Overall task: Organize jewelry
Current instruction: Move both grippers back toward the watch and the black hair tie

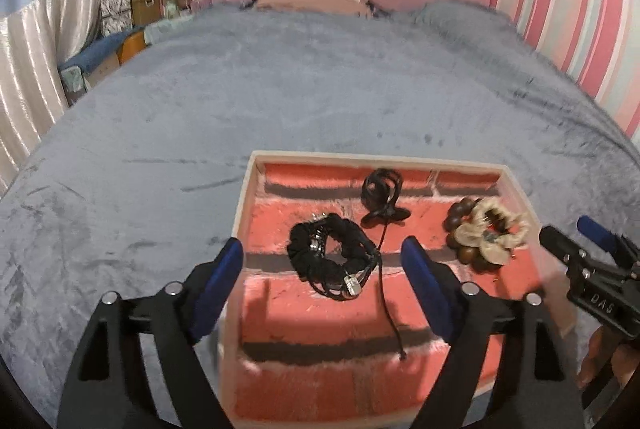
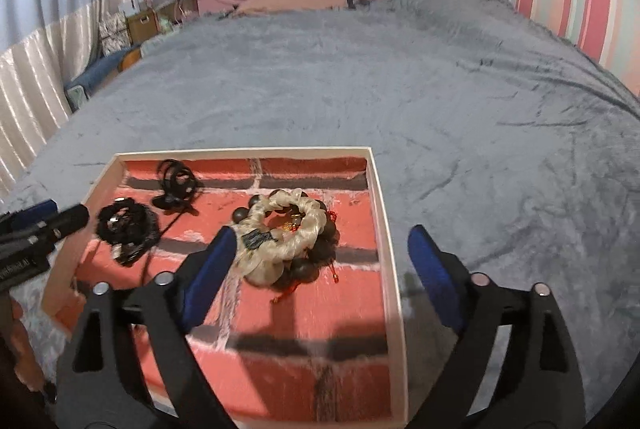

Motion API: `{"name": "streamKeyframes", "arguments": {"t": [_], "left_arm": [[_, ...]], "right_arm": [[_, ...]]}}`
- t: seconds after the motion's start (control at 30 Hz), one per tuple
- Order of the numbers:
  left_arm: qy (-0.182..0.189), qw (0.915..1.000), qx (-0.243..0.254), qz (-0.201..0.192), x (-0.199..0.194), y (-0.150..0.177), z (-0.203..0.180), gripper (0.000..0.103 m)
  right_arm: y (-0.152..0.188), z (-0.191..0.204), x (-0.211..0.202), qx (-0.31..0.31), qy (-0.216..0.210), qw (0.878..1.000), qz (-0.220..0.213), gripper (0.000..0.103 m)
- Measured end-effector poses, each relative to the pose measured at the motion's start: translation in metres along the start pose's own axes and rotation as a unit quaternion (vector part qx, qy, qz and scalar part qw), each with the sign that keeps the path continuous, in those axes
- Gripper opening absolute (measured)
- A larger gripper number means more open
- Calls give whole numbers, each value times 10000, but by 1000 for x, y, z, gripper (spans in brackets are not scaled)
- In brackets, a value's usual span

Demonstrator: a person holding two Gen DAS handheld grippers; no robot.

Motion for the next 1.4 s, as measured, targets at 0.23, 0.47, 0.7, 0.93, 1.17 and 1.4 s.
{"name": "streamKeyframes", "arguments": {"t": [0.23,0.47,0.7,0.93,1.17,1.4], "left_arm": [[36,9988,115,-476,-76,18,16,91],[-235,9953,454,-828,-147,50,28,94],[-385,9935,450,-970,-193,91,47,95],[-479,9948,266,-861,-202,125,70,95],[-499,9964,168,-664,-196,150,80,95],[-473,9970,78,-612,-191,157,92,95]], "right_arm": [[22,-3,-58,-34,118,9993,-347,99],[60,7,-113,51,43,9986,-527,99],[97,20,-141,140,42,9986,-510,99],[123,30,-159,-2,113,9984,-552,99],[143,35,-155,-65,161,9990,-406,98],[152,39,-151,-125,159,9993,-321,97]]}}
Point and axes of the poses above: each gripper's, at about its wrist camera, not at the fingertips, and x roughly the way its jaws point, z to its left, y to its underside, the point moved 7 cm from there along x, roughly the way its jaws point, and after that the axes turned 4 degrees about y, right-handed, at the moved point
